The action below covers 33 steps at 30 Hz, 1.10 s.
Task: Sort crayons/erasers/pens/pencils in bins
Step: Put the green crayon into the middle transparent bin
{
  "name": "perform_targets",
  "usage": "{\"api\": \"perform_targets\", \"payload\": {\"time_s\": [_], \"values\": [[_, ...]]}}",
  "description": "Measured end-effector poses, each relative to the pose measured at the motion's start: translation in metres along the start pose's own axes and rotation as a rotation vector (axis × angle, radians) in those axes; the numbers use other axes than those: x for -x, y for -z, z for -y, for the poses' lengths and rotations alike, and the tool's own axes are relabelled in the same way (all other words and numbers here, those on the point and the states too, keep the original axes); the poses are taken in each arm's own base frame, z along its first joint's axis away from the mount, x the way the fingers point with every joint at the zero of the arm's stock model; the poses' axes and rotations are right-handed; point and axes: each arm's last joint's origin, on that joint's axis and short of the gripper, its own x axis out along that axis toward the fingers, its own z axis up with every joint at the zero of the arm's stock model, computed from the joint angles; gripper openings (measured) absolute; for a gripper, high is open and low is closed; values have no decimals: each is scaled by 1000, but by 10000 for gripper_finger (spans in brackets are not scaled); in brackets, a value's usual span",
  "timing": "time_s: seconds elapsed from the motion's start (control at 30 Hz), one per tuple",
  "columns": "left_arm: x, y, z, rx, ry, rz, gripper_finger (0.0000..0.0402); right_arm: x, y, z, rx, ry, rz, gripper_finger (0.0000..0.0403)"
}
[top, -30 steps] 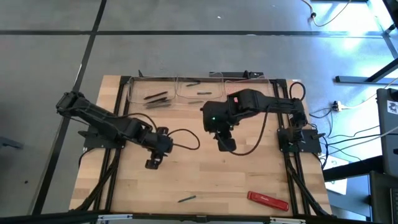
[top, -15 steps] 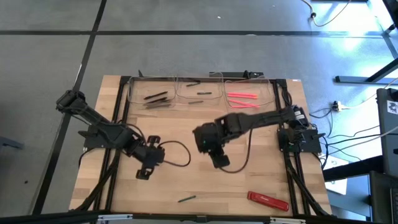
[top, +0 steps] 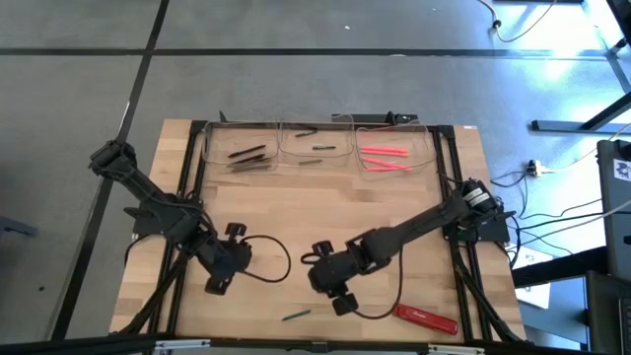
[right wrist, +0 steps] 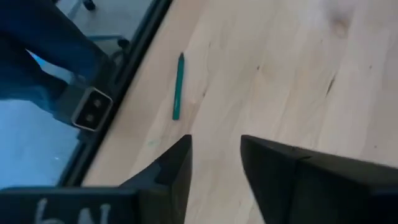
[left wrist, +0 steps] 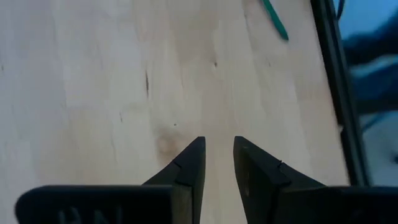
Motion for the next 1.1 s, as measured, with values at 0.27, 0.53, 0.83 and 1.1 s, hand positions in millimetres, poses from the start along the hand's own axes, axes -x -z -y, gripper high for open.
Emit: {"api": "perform_targets", "payload": {"time_s": [0.27,0.53,0.83,1.1], "values": [[1,-1,4,212,-102,114,75,-26,20,1,76,21,67,138],[2,0,5,326,-104,131,71,-22,9,8,23,30,100,138],[7,3,12,359,-89,167,71,-54,-13,16,63,17,95,138],[23,8,11,365,-92,242,71,-84,-13,15,21,-85,-16,138]]}}
